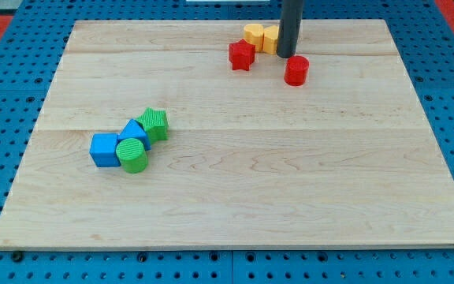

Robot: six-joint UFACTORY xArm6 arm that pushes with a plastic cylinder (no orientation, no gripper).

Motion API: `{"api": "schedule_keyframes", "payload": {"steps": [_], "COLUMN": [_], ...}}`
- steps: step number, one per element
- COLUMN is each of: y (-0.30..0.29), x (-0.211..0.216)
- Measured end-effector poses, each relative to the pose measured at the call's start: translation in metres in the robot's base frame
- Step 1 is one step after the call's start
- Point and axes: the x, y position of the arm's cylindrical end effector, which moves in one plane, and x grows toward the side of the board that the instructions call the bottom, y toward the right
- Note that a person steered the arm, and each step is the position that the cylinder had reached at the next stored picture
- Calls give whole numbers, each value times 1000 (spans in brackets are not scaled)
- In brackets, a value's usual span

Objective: Place the yellow blocks above the red star in the vertical line

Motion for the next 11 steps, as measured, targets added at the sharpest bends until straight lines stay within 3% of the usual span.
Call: {"api": "schedule_keyframes", "payload": {"steps": [1, 2, 7, 8, 9, 10, 11], "y": [28, 16, -76, -64, 15, 64, 18], "x": [-25, -44, -11, -11, -16, 31, 64]}}
